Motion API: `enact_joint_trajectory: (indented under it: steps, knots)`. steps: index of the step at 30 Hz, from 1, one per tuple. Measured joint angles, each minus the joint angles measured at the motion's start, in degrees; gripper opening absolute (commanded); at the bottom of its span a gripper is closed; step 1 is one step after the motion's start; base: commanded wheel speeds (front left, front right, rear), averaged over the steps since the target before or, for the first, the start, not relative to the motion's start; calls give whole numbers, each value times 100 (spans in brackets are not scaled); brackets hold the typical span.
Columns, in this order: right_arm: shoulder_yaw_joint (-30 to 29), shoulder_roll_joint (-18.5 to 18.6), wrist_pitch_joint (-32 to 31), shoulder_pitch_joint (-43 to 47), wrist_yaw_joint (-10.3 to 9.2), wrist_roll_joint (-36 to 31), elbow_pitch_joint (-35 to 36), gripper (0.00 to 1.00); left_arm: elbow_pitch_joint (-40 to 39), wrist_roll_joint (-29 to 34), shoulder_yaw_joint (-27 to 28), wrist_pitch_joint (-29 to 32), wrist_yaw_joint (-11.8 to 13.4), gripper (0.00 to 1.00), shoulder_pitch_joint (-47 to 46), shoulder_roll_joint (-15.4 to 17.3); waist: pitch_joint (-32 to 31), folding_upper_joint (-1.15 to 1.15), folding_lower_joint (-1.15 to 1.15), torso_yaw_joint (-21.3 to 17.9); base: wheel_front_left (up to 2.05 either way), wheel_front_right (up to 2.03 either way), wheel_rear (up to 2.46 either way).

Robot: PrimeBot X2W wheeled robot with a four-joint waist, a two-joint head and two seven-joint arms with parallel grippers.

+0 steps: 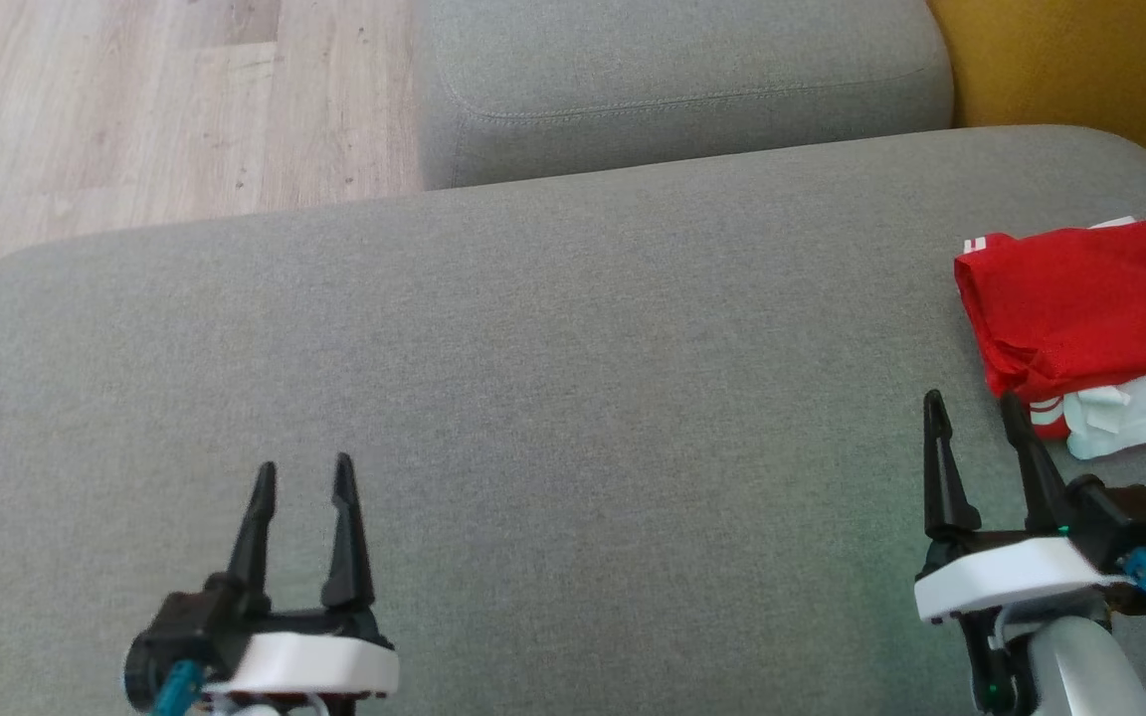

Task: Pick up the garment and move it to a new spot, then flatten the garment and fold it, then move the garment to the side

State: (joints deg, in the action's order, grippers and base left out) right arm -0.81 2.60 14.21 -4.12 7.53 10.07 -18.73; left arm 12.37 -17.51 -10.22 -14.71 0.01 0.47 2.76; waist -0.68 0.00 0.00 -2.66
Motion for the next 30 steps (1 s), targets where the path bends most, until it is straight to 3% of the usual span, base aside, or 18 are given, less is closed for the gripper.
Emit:
enact_joint_trajectory:
  steps: [12, 13, 19, 30]
  knots:
    - [29, 0, 0, 2, 0, -56, 14, 100, 51, -499, 151, 0, 58, 100, 0, 0, -55, 0, 0, 6, 0, 0, 0]
    - [33, 0, 0, 2, 0, -56, 14, 0, 70, -557, 169, 0, 58, 0, 0, 0, -56, 0, 0, 6, 0, 0, 0]
    - [32, -9, -63, 275, 0, 25, -422, 0, 491, -651, 119, 53, 52, 0, 234, -2, -55, 0, 0, 10, 0, 0, 0]
    - [-4, -10, -221, 292, 0, 681, -386, 0, 510, -1203, 201, 212, -2, 0, 225, -3, -43, 0, 0, 32, 0, 0, 0]
